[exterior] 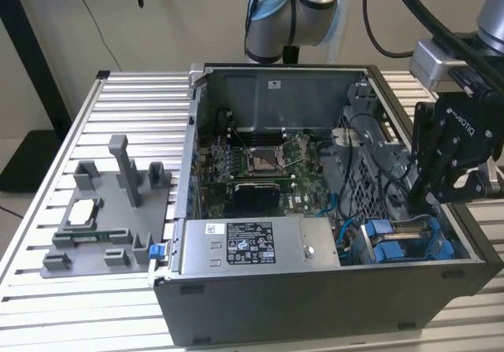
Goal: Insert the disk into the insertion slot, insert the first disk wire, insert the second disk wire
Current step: 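Insert the first disk wire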
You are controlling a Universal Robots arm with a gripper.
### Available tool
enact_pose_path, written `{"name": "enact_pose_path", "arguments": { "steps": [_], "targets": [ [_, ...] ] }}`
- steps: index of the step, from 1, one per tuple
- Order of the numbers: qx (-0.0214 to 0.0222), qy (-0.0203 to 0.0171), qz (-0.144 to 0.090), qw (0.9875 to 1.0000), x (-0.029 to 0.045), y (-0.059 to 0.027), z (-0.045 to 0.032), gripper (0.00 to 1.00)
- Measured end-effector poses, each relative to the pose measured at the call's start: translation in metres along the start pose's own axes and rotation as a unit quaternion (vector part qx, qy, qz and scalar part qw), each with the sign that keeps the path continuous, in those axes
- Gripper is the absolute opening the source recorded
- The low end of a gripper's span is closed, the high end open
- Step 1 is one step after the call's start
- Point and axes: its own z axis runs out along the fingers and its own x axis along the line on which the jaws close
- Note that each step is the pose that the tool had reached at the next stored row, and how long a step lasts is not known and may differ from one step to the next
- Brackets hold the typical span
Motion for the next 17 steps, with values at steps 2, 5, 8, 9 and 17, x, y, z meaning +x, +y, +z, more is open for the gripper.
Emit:
{"name": "enact_pose_path", "arguments": {
  "steps": [2,5,8,9,17],
  "targets": [
    [0.0,-0.0016,0.0,1.0,-0.0001,-0.0037,0.0024,0.0],
    [-0.0001,-0.0036,0.0,1.0,-0.0002,-0.0091,0.0058,0.0],
    [-0.0002,-0.0064,0.0,1.0,-0.0003,-0.0132,0.0087,0.0],
    [-0.0002,-0.0074,0.0,1.0,-0.0003,-0.0142,0.0098,0.0],
    [-0.0003,-0.0099,-0.001,1.0,-0.0005,-0.0155,0.0125,0.0]
  ]
}}
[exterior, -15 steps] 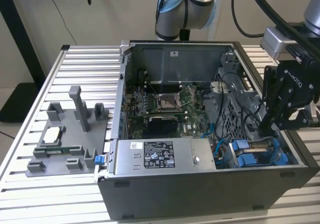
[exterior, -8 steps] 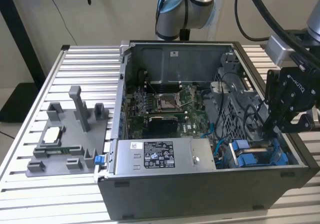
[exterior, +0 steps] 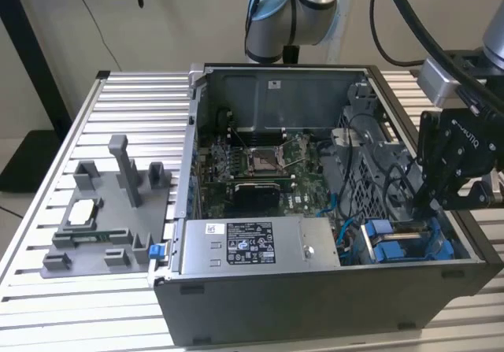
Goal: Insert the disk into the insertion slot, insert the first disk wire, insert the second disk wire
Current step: 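Insert the first disk wire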
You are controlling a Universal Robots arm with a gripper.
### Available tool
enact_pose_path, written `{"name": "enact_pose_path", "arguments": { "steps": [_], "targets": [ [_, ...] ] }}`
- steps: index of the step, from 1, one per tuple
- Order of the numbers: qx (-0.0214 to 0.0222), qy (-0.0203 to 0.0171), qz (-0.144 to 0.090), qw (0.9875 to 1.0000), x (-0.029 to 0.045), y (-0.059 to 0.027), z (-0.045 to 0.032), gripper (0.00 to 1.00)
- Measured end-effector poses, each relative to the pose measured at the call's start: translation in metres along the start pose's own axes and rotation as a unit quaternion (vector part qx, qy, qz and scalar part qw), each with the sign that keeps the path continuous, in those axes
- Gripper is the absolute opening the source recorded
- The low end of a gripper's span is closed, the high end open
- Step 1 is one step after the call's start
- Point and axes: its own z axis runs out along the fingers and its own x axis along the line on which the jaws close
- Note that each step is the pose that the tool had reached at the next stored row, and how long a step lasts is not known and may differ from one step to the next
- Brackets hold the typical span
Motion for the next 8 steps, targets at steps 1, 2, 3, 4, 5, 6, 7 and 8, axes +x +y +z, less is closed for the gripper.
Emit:
{"name": "enact_pose_path", "arguments": {
  "steps": [1,2,3,4,5,6,7,8],
  "targets": [
    [0.0,0.0,0.0,1.0,0.0,0.0,0.0005,0.0],
    [0.0,0.0001,0.0,1.0,0.0001,-0.0001,0.0011,0.0],
    [0.0,0.0001,0.0,1.0,0.0001,-0.0001,0.0019,0.0],
    [0.0,0.0,0.0,1.0,0.0001,-0.0002,0.0029,0.0],
    [0.0,-0.0001,0.0,1.0,0.0,-0.0003,0.0039,0.0],
    [0.0,-0.0002,0.0,1.0,0.0,-0.0005,0.0051,0.0],
    [0.0,-0.0002,0.0,1.0,0.0001,-0.0005,0.0061,0.0],
    [0.0,-0.0002,0.0,1.0,0.0,-0.0006,0.0069,0.0]
  ]
}}
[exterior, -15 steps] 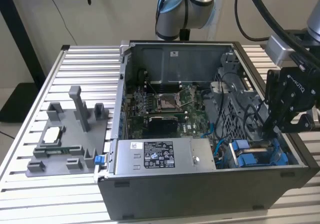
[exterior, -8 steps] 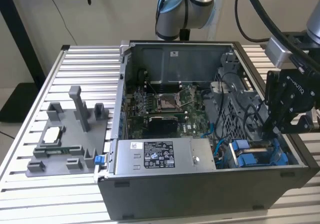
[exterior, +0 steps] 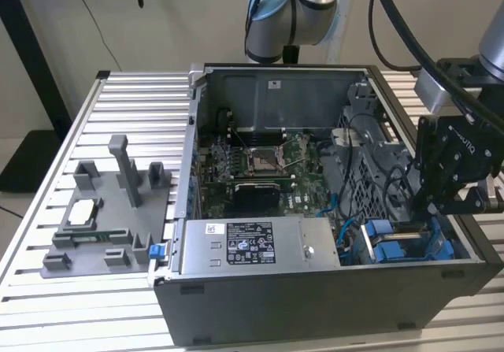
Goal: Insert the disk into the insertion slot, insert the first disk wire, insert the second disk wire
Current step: 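Insert the first disk wire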
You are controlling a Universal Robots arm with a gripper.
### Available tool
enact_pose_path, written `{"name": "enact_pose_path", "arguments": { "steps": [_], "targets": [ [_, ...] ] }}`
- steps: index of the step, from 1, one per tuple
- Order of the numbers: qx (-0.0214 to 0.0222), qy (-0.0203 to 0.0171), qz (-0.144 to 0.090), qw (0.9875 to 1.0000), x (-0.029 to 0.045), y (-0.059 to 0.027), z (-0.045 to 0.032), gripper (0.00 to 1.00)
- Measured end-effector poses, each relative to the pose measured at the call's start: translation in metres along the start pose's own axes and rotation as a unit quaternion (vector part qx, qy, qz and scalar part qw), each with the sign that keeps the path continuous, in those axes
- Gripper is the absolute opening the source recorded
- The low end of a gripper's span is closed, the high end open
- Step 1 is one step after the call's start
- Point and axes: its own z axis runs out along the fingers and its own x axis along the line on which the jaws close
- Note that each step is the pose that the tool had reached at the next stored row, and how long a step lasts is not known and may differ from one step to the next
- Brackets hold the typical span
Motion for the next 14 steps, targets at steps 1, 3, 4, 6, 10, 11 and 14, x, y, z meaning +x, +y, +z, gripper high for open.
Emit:
{"name": "enact_pose_path", "arguments": {
  "steps": [1,3,4,6,10,11,14],
  "targets": [
    [0.0,0.0001,0.0,1.0,0.0,0.0,0.0005,0.0],
    [0.0,0.0001,0.0,1.0,0.0,-0.0002,0.0014,0.0],
    [0.0,0.0,0.0,1.0,0.0,-0.0004,0.0018,0.0],
    [0.0,0.0001,0.0,1.0,0.0,-0.0008,0.0026,0.0],
    [0.0,0.0,0.0,1.0,0.0,-0.0011,0.0039,0.0],
    [0.0,0.0,0.0,1.0,0.0,-0.0011,0.0041,0.0],
    [0.0,0.0001,0.0,1.0,-0.0001,-0.0011,0.0047,0.0]
  ]
}}
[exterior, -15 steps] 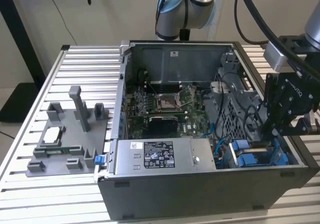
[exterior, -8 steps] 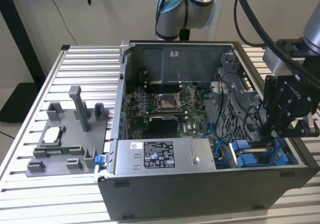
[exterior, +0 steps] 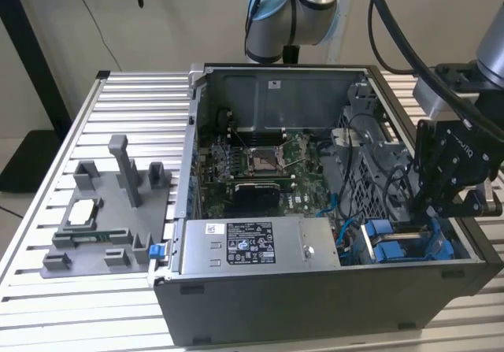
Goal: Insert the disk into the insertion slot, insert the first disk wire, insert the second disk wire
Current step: 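Insert the first disk wire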
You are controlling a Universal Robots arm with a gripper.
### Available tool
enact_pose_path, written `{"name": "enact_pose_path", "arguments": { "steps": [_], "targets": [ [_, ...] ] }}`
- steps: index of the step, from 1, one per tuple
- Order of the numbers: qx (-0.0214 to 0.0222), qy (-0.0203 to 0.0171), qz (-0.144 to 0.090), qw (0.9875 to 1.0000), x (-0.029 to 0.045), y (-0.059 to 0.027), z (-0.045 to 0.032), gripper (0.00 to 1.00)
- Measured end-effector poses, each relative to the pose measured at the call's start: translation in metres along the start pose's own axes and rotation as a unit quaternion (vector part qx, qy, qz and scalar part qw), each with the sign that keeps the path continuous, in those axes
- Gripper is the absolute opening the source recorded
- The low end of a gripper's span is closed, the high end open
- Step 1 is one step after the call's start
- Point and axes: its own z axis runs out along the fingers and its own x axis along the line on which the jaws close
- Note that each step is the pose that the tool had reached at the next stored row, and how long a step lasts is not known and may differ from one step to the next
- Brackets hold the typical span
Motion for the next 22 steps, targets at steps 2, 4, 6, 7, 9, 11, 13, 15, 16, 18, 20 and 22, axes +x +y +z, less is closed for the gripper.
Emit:
{"name": "enact_pose_path", "arguments": {
  "steps": [2,4,6,7,9,11,13,15,16,18,20,22],
  "targets": [
    [0.0,-0.0001,0.0,1.0,-0.0001,0.0,0.0004,0.0],
    [0.0,-0.0001,0.0,1.0,-0.0002,0.0,0.0008,0.0],
    [0.0,-0.0002,0.0,1.0,-0.0003,0.0,0.0011,0.0],
    [0.0,-0.0002,0.0,1.0,-0.0004,0.0,0.0012,0.0],
    [0.0,-0.0003,0.0,1.0,-0.0005,0.0,0.0013,0.0],
    [0.0,-0.0003,0.0,1.0,-0.0007,0.0,0.0013,0.0],
    [0.0,-0.0003,0.0,1.0,-0.0009,0.0,0.0013,0.0],
    [0.0,-0.0006,0.0,1.0,-0.0011,-0.0001,0.0016,0.0],
    [0.0,-0.0004,0.0,1.0,-0.0013,-0.0001,0.0014,0.0],
    [0.0,-0.0003,0.0,1.0,-0.0016,0.0,0.0013,0.0],
    [0.0,-0.0003,0.0,1.0,-0.0017,-0.0001,0.002,0.0],
    [0.0,-0.0002,0.0,1.0,-0.0017,-0.0002,0.0049,0.0]
  ]
}}
